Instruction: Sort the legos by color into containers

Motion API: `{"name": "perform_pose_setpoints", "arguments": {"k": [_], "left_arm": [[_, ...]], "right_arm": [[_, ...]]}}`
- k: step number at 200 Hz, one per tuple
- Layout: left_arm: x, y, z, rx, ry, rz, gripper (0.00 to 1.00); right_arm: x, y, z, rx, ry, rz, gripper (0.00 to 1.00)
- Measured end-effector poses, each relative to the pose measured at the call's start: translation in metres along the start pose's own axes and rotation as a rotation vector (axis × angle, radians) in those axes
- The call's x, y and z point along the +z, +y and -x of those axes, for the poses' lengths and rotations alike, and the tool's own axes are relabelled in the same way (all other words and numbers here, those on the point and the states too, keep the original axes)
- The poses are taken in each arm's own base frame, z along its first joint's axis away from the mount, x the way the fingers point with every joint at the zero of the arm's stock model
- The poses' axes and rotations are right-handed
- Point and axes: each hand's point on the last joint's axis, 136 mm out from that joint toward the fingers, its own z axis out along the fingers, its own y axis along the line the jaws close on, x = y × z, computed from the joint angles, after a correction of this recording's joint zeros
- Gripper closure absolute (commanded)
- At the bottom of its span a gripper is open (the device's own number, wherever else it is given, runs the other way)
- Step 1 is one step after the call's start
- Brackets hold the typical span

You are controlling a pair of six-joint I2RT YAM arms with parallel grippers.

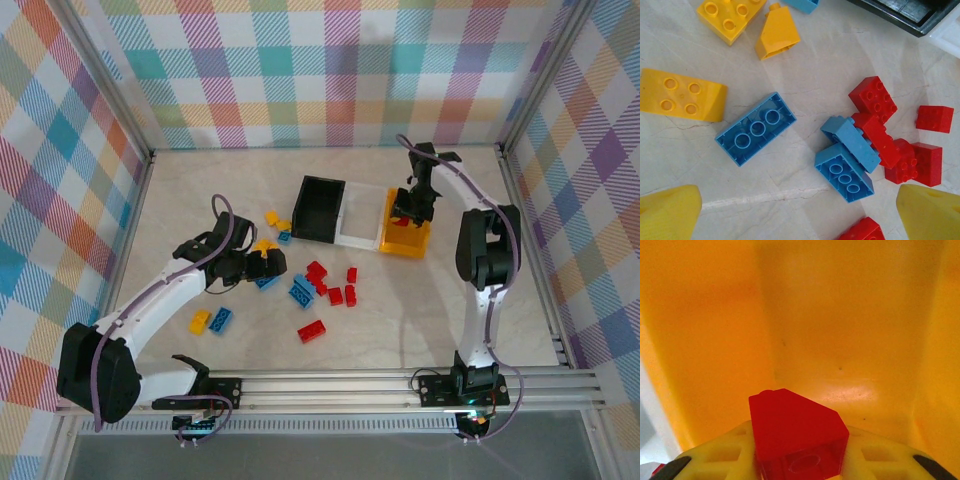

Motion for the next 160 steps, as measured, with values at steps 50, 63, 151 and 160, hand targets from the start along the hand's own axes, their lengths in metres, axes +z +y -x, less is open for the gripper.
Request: {"name": "perform_pose_setpoints", "arguments": {"k": [50, 63, 151, 160], "left_arm": [[0.001, 0.001, -0.001, 0.018, 0.004, 0.003, 0.0], [0.001, 0.001, -0.001, 0.022, 0.004, 0.003, 0.0], [0.001, 0.003, 0.001, 0.024, -0.005, 0.016, 0.0], [0.001, 0.003, 0.001, 0.023, -0.006, 0.018, 0.0]], "right_arm": [[0.006, -0.001, -0.001, 0.001, 0.014, -0.006, 0.58], [0.008, -0.002, -0.002, 0.001, 0.019, -0.009, 0.56], [-0.027, 0.018, -0.005, -0.076, -0.055, 0.031, 0.45], [-0.047, 0.031, -0.012, -0.122, -0.094, 0.053, 0.43]]}}
